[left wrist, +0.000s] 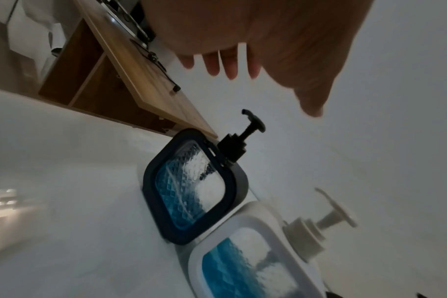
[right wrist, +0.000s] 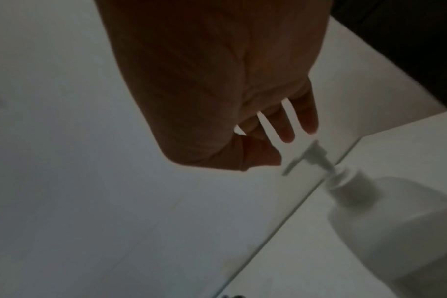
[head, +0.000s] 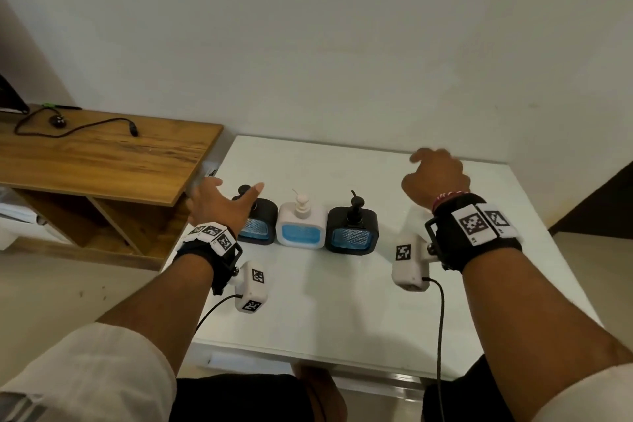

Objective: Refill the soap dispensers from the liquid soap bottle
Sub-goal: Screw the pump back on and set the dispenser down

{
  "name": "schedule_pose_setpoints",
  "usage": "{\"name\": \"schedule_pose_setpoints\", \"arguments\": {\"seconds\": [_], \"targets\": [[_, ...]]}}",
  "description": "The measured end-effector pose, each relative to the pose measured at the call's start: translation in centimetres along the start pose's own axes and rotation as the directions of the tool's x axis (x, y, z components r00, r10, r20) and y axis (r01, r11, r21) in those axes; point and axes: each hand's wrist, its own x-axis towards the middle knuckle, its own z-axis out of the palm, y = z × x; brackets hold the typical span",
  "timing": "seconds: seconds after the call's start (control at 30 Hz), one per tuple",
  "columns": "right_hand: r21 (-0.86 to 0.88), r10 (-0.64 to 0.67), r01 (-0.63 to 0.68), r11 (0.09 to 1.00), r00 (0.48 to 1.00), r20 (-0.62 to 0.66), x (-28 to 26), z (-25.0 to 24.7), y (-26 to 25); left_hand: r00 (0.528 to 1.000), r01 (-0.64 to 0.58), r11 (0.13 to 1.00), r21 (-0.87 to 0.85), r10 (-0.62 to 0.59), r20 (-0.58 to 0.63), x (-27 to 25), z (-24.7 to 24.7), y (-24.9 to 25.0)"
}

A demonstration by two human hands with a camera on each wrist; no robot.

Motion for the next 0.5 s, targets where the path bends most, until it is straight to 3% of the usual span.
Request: {"name": "schedule_pose_setpoints", "arguments": {"seconds": [0.1,0.17,0.37,0.5], "targets": [[-0.021,0.002,0.003,1.000,0.971,0.240,0.2,1.0,2.7,0.978,-0.080,0.997,-0.001,0.078,-0.193,-2.5,-0.6,1.4],[-0.012,-0.032,0.037,0.999,0.960,0.280,0.1,1.4,4.0,0.964,-0.135,0.990,-0.033,0.123,-0.237,-3.8,-0.7,2.5],[0.061,-0.048,0.041,0.997,0.992,0.119,0.2,1.6,6.3,0.982,-0.164,0.963,-0.216,0.137,-0.134,-4.8,0.6,4.5],[0.157,-0.011,0.003,0.988,0.999,0.048,0.2,1.4,7.5,0.985,-0.163,0.970,-0.181,0.150,-0.083,-5.9,1.9,5.2]]}}
